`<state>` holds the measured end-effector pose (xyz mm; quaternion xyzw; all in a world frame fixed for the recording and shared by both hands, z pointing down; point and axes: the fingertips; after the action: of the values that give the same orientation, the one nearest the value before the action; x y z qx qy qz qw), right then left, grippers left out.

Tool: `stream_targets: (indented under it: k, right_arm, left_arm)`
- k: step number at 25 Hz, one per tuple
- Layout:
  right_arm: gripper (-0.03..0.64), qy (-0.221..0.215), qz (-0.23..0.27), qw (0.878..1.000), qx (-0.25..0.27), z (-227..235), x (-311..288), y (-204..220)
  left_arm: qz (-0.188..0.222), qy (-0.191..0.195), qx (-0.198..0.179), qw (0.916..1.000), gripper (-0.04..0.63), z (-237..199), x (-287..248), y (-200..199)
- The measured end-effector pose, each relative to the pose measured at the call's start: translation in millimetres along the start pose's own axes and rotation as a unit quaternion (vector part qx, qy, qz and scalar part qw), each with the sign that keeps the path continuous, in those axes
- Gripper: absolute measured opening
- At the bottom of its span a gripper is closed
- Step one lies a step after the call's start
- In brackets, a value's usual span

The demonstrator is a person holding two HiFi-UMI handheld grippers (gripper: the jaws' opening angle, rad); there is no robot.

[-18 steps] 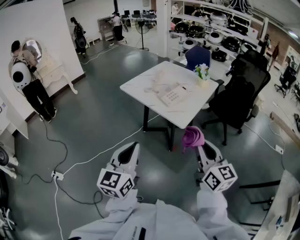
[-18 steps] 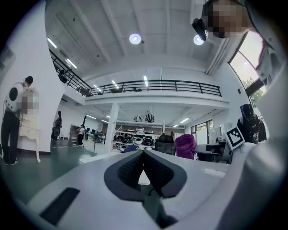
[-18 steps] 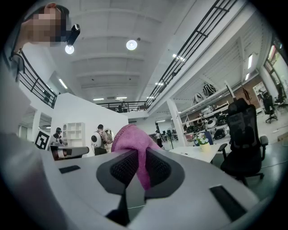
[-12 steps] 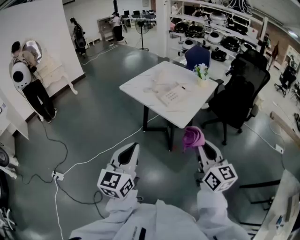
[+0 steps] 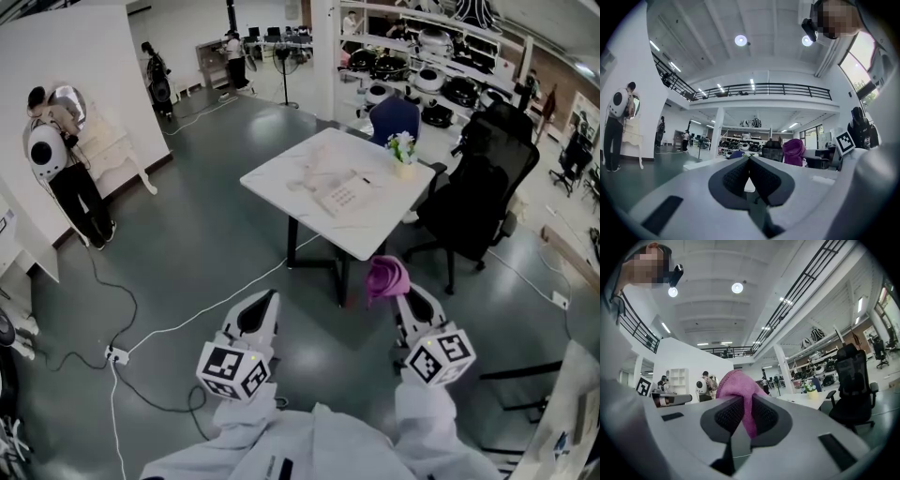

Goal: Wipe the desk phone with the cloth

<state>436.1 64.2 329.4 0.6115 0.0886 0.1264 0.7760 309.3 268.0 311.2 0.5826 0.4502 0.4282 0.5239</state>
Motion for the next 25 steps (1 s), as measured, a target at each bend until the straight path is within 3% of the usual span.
stream_targets:
  k: [15,25]
  right_arm:
    - [0.032,-0.018,-0.017,1.000,-0.005,-11.3,-30.2,19.9]
    - [0.032,-0.010,-0.030,0.999,-0.012,7.6,-92.6,26.4]
  left_arm:
    - [-0.020,-0.027,0.009,0.9994,-0.002,-21.1,9.2,15.4]
    - [-0.030,-0.017,0.022,0.9992,-0.002,-67.4,-43.4,21.7]
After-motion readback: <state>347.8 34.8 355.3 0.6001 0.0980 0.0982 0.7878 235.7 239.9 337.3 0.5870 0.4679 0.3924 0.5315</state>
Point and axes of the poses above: the fingertips, and each gripper's own axes: x backward along the fingers, z to its right, y out of its underside, and after that the axes turned 10 degrees about y, right-handed
